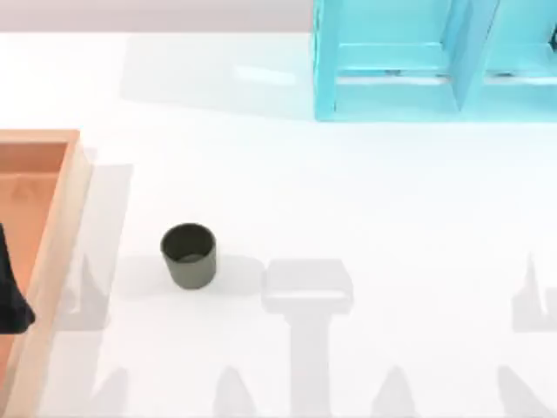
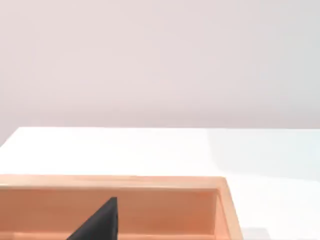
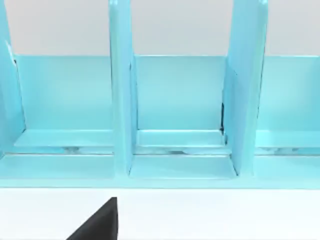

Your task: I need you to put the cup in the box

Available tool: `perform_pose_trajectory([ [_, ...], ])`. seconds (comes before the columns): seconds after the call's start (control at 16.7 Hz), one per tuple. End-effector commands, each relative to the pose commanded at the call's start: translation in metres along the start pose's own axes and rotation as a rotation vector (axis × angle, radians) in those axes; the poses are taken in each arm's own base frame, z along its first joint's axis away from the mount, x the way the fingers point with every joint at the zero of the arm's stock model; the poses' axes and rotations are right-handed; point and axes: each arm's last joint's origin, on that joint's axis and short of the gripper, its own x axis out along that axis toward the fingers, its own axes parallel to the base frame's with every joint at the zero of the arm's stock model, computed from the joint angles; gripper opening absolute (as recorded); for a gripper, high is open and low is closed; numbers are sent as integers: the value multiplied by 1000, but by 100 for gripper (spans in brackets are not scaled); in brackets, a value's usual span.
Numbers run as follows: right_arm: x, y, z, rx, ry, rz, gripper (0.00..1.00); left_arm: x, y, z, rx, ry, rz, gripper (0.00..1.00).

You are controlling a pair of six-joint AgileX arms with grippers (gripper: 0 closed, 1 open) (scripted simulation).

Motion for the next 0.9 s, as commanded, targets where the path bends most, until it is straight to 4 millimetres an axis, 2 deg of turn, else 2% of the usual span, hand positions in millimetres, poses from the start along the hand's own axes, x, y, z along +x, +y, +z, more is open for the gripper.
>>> perform_pose_trajectory([
  [0.18,0,0,0,0,0,0,100,0,0,1,-3,8,-3,100],
  [0.36,0,0,0,0,0,0,100,2,-3,15,-26,84,-28,100],
  [0.66,0,0,0,0,0,0,100,21,-15,62,-91,350,-98,100],
  [0.9,0,0,0,0,0,0,100,59,-34,103,-131,630,-143,100],
])
